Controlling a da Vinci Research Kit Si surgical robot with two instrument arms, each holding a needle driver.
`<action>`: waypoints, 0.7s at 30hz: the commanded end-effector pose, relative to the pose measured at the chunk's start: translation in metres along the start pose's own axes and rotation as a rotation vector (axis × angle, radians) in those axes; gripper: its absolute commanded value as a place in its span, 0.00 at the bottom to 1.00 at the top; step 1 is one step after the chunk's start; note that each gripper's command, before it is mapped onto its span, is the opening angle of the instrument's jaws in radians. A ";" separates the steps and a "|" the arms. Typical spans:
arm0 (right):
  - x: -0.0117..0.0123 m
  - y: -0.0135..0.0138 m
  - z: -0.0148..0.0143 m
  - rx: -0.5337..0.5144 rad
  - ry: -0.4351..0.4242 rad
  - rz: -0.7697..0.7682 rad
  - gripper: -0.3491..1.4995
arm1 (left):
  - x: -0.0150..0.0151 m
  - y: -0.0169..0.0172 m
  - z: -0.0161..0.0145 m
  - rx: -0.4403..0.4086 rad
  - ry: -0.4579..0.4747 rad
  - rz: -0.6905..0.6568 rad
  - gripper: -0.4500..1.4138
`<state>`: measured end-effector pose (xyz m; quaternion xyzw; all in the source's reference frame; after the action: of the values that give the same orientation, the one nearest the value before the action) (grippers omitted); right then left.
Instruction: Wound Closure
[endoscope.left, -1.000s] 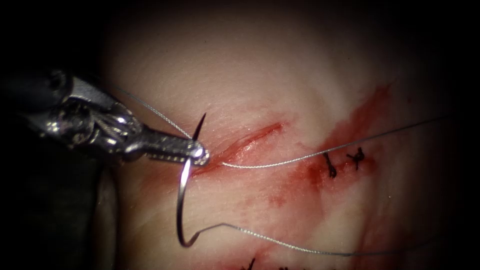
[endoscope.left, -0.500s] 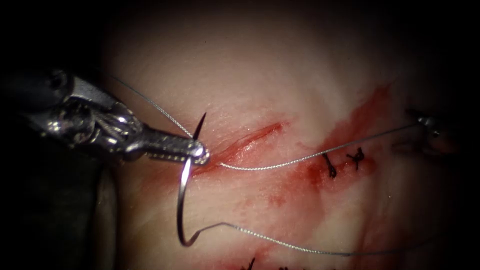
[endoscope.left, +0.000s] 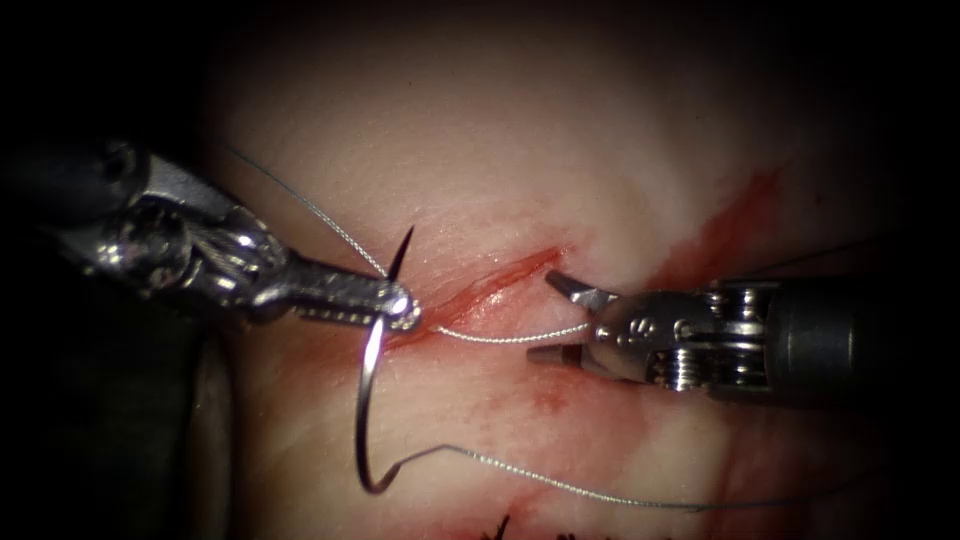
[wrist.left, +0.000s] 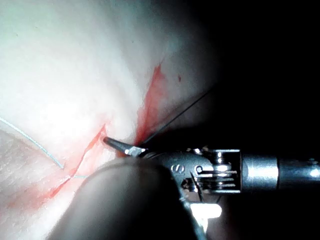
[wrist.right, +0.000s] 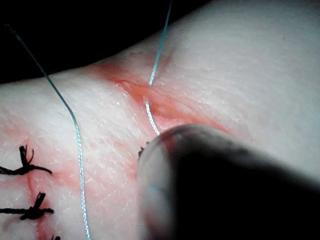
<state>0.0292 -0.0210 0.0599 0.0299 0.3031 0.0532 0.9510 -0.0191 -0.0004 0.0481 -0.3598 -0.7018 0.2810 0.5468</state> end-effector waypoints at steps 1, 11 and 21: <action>0.0008 -0.0004 0.0015 -0.001 0.003 -0.007 0.59 | 0.0003 -0.0005 0.0003 0.000 0.000 0.000 0.00; -0.0002 -0.0010 0.0022 0.067 0.012 -0.009 0.00 | 0.0003 -0.0005 0.0003 0.000 -0.001 0.000 0.00; -0.0040 0.0026 -0.0029 0.000 -0.031 0.035 0.00 | 0.0003 -0.0004 0.0003 0.000 -0.001 0.000 0.00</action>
<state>0.0226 -0.0186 0.0597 0.0353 0.2853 0.0733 0.9550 -0.0190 -0.0004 0.0480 -0.3594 -0.7021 0.2810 0.5467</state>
